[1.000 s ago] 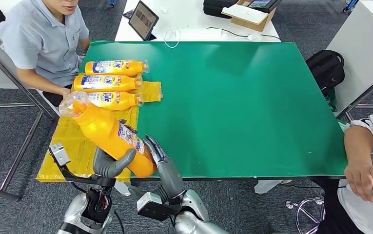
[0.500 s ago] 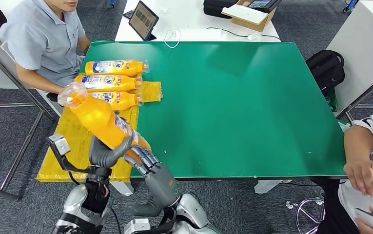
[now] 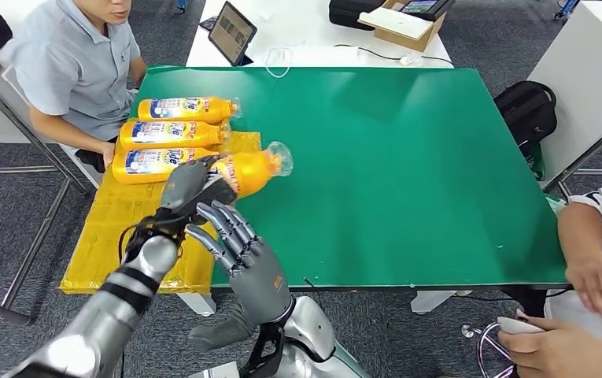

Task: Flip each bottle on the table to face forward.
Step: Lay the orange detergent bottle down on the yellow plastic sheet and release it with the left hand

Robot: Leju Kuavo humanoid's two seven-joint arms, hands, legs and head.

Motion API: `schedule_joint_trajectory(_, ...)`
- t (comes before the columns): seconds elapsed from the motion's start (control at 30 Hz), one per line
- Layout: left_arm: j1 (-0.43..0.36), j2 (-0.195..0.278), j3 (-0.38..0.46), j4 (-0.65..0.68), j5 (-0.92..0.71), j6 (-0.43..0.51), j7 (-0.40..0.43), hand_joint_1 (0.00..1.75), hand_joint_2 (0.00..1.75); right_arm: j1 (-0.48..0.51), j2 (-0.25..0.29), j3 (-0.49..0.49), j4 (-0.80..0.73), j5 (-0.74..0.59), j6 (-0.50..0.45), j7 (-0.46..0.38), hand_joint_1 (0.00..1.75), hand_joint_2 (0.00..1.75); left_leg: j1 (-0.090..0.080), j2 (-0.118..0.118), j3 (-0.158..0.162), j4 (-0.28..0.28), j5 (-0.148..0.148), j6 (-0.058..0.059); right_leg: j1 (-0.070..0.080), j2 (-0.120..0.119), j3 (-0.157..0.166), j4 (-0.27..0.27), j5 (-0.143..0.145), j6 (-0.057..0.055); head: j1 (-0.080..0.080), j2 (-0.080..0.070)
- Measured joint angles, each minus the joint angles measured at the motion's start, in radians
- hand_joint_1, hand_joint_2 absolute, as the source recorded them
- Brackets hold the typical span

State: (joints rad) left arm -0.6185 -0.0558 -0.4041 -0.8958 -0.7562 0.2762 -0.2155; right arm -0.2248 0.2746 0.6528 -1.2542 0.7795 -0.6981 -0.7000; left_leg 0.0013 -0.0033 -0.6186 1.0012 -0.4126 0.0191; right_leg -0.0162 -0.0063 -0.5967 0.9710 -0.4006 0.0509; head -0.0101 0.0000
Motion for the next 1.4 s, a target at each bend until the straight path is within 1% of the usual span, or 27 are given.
schedule_joint_trajectory(0.1, -0.085, -0.001, -0.035, 0.125, -0.055, 0.0, 0.016, 1.75, 1.75, 0.0, 0.0, 0.0, -0.015, 0.013, 0.0, 0.0, 0.0, 0.0, 0.0, 0.0, 0.0, 0.0, 0.0, 0.0, 0.0, 0.0, 0.0, 0.001, 0.0, 0.0, 0.0, 0.0)
schedule_joint_trajectory(0.27, -0.149, -0.005, -0.067, 0.235, -0.081, -0.006, 0.027, 1.75, 1.75, -0.001, 0.0, 0.001, -0.026, 0.017, 0.0, 0.0, 0.0, 0.0, 0.0, 0.0, 0.0, 0.0, 0.0, 0.0, 0.0, 0.0, -0.001, 0.001, 0.0, -0.001, 0.0, 0.0)
schedule_joint_trajectory(0.33, -0.173, -0.01, -0.084, 0.276, -0.11, -0.034, 0.043, 1.75, 1.75, -0.002, 0.0, 0.004, -0.026, 0.021, 0.0, 0.0, 0.0, 0.0, 0.0, 0.0, 0.0, 0.0, 0.0, 0.0, 0.0, 0.0, -0.001, 0.0, 0.0, -0.001, 0.0, 0.0)
schedule_joint_trajectory(0.43, -0.212, -0.024, -0.106, 0.339, -0.132, -0.101, 0.07, 1.75, 1.75, -0.005, 0.0, 0.015, -0.026, 0.018, 0.0, 0.0, 0.0, 0.0, 0.0, 0.0, 0.0, 0.0, 0.0, 0.0, 0.0, 0.0, 0.0, 0.0, 0.0, -0.001, 0.0, 0.0)
schedule_joint_trajectory(0.5, -0.237, -0.035, -0.114, 0.382, -0.137, -0.149, 0.098, 1.75, 1.75, -0.011, -0.002, 0.03, -0.026, -0.03, 0.0, 0.0, 0.0, 0.0, 0.0, 0.0, 0.0, 0.0, 0.0, 0.0, 0.0, 0.0, 0.0, 0.001, 0.001, -0.001, 0.0, 0.0)
schedule_joint_trajectory(0.6, -0.266, -0.044, -0.118, 0.442, -0.14, -0.209, 0.162, 1.74, 1.75, -0.021, -0.006, 0.069, -0.032, -0.203, 0.0, 0.0, 0.0, 0.0, 0.0, 0.0, 0.0, 0.0, 0.0, 0.0, 0.0, 0.001, 0.0, 0.001, 0.002, -0.003, 0.0, 0.0)
schedule_joint_trajectory(0.63, -0.272, -0.044, -0.118, 0.459, -0.141, -0.223, 0.184, 1.69, 1.75, -0.024, -0.008, 0.082, -0.037, -0.253, 0.0, 0.0, 0.0, 0.0, 0.0, 0.0, 0.0, 0.0, 0.0, 0.0, 0.0, 0.001, 0.0, 0.001, 0.002, -0.003, 0.0, 0.0)
schedule_joint_trajectory(0.7, -0.281, -0.041, -0.118, 0.491, -0.142, -0.239, 0.222, 1.37, 1.75, -0.027, -0.014, 0.103, -0.054, -0.299, 0.0, 0.001, 0.0, 0.0, 0.0, 0.001, 0.0, 0.0, 0.0, 0.0, 0.001, 0.001, -0.001, 0.001, 0.001, -0.003, 0.0, 0.0)
schedule_joint_trajectory(0.73, -0.283, -0.037, -0.117, 0.504, -0.143, -0.244, 0.237, 1.17, 1.75, -0.026, -0.017, 0.109, -0.061, -0.299, 0.0, 0.0, 0.0, 0.44, 0.0, 0.001, 0.0, 0.0, 0.0, 0.0, 0.001, 0.0, -0.001, 0.001, 0.001, -0.003, 0.0, 0.0)
schedule_joint_trajectory(0.77, -0.284, -0.033, -0.115, 0.516, -0.144, -0.25, 0.251, 0.9, 1.75, -0.023, -0.02, 0.113, -0.068, -0.291, 0.0, 0.0, 0.0, 0.87, 0.001, 0.001, 0.0, 0.0, 0.0, 0.0, 0.001, 0.0, -0.001, 0.001, 0.001, -0.003, 0.0, 0.0)
schedule_joint_trajectory(0.8, -0.284, -0.027, -0.112, 0.526, -0.145, -0.257, 0.263, 0.78, 1.75, -0.017, -0.024, 0.111, -0.072, -0.274, 0.0, 0.0, 0.0, 1.31, 0.001, 0.001, 0.0, 0.0, 0.0, 0.0, 0.001, 0.0, -0.001, 0.001, 0.001, -0.003, 0.0, 0.0)
schedule_joint_trajectory(0.83, -0.283, -0.021, -0.109, 0.535, -0.147, -0.264, 0.275, 0.83, 1.75, -0.009, -0.027, 0.103, -0.073, -0.255, 0.0, 0.0, 0.0, 1.75, 0.001, 0.001, 0.0, 0.0, 0.0, 0.0, 0.002, 0.0, -0.001, 0.001, 0.001, -0.003, 0.0, 0.0)
schedule_joint_trajectory(0.87, -0.28, -0.013, -0.103, 0.542, -0.15, -0.271, 0.284, 0.91, 1.75, 0.002, -0.03, 0.088, -0.072, -0.239, 0.0, 0.0, 0.0, 1.75, 0.001, 0.001, 0.0, 0.0, 0.0, 0.0, 0.002, 0.0, -0.001, 0.001, 0.001, -0.003, 0.0, 0.0)
schedule_joint_trajectory(0.9, -0.276, -0.004, -0.096, 0.549, -0.153, -0.276, 0.291, 1.05, 1.75, 0.015, -0.033, 0.067, -0.07, -0.231, 0.0, 0.0, 0.0, 1.75, 0.001, 0.001, 0.0, 0.0, 0.0, 0.0, 0.002, 0.0, -0.001, 0.001, 0.001, -0.003, 0.0, 0.0)
schedule_joint_trajectory(0.93, -0.271, 0.003, -0.089, 0.554, -0.158, -0.279, 0.296, 1.15, 1.75, 0.028, -0.035, 0.043, -0.068, -0.235, 0.0, 0.0, 0.0, 1.75, 0.001, 0.001, 0.0, 0.0, 0.0, 0.0, 0.002, 0.0, -0.001, 0.001, 0.001, -0.003, 0.0, 0.0)
schedule_joint_trajectory(1.0, -0.26, 0.019, -0.072, 0.563, -0.166, -0.28, 0.305, 1.02, 1.75, 0.054, -0.039, -0.009, -0.064, -0.264, 0.0, 0.001, 0.0, 1.75, 0.001, 0.0, -0.001, 0.0, 0.0, 0.0, 0.002, 0.0, -0.001, 0.001, 0.001, -0.003, 0.0, 0.0)
schedule_joint_trajectory(1.07, -0.254, 0.034, -0.057, 0.569, -0.174, -0.28, 0.314, 0.98, 1.75, 0.078, -0.043, -0.055, -0.066, -0.287, 0.0, 0.002, 0.0, 1.75, 0.001, 0.0, -0.001, 0.0, 0.0, 0.0, 0.002, 0.0, -0.001, 0.001, 0.001, -0.003, 0.0, 0.0)
schedule_joint_trajectory(1.2, -0.252, 0.05, -0.033, 0.576, -0.181, -0.281, 0.324, 0.98, 1.75, 0.109, -0.05, -0.116, -0.079, -0.297, 0.0, 0.002, 0.0, 1.75, 0.001, 0.0, -0.001, 0.0, 0.0, 0.0, 0.001, 0.0, 0.0, 0.001, 0.001, -0.003, 0.0, 0.0)
schedule_joint_trajectory(1.4, -0.252, 0.059, -0.017, 0.581, -0.182, -0.282, 0.324, 0.98, 1.75, 0.125, -0.056, -0.151, -0.091, -0.297, 0.0, 0.002, 0.0, 1.75, 0.001, 0.0, 0.0, 0.0, 0.0, 0.0, 0.002, 0.0, 0.0, 0.001, 0.001, -0.003, 0.0, 0.0)
